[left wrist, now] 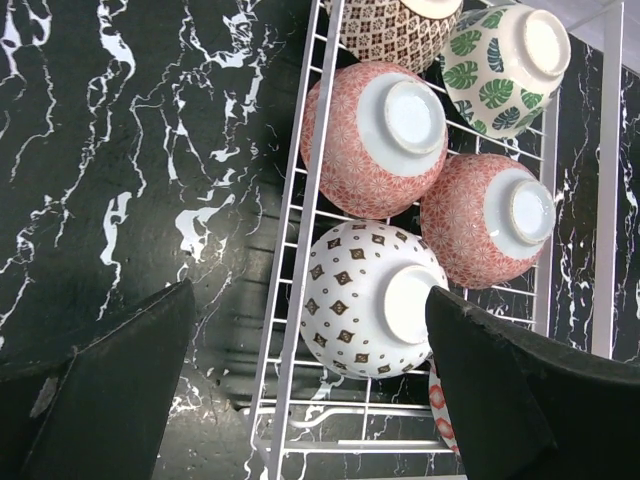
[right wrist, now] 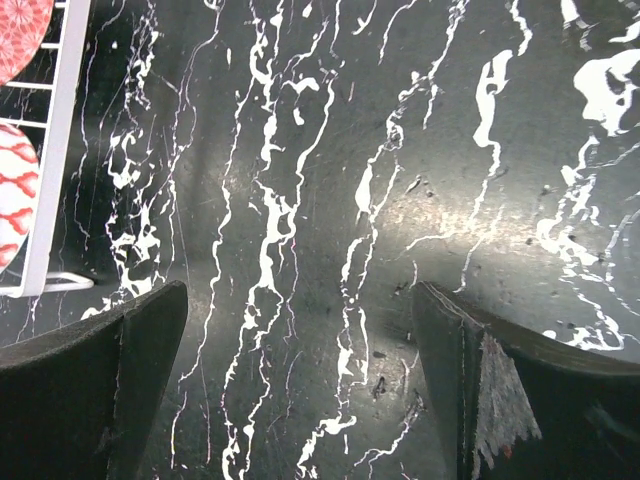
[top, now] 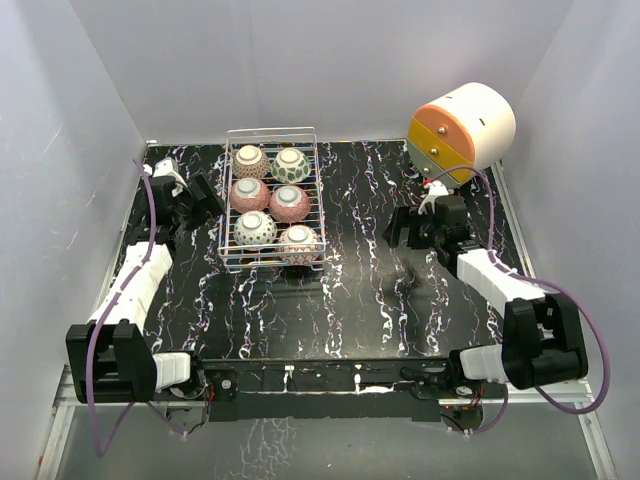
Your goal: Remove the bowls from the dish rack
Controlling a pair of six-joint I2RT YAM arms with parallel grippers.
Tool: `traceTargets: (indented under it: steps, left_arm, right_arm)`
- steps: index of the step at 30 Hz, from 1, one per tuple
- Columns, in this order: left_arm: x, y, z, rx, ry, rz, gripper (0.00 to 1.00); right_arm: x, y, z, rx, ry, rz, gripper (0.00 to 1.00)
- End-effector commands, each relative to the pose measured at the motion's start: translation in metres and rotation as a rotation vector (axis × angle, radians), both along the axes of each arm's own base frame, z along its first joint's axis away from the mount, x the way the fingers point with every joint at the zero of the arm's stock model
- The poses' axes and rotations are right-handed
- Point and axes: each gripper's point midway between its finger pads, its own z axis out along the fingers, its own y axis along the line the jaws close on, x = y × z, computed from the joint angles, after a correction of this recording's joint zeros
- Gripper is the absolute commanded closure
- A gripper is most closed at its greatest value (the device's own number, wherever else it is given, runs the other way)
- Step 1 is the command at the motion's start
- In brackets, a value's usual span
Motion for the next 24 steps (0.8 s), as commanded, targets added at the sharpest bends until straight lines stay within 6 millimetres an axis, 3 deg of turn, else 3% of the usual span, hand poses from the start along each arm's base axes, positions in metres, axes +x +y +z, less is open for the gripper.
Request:
traceTargets:
  steps: [1, 7, 14, 17, 24]
  left_arm:
    - [0.007, -0.013, 0.004, -0.042, -0.017, -0.058, 0.03]
    - [0.006, -0.02, -0.007, -0.078, 0.035, -0.079, 0.07]
    - [0.0, -0.018, -0.015, -0.06, 0.063, -0.077, 0.07]
    - [0.002, -0.02, -0.016, -0.068, 0.07, -0.086, 0.09]
    - [0.001, -0.017, -0.015, -0.058, 0.059, -0.073, 0.16]
  right_arm:
    - [0.015, -0.013, 0.046, -0.044, -0.142, -0.068, 0.01]
    - [0.001, -0.028, 0.063, -0.088, -0.153, -0.129, 0.01]
    - [-0.004, -0.057, 0.104, -0.15, -0.249, -0.275, 0.01]
    - [-0.002, -0.082, 0.101, -0.095, -0.167, -0.53, 0.01]
    - [0.018, -0.054, 0.106, -0.065, -0.201, -0.362, 0.01]
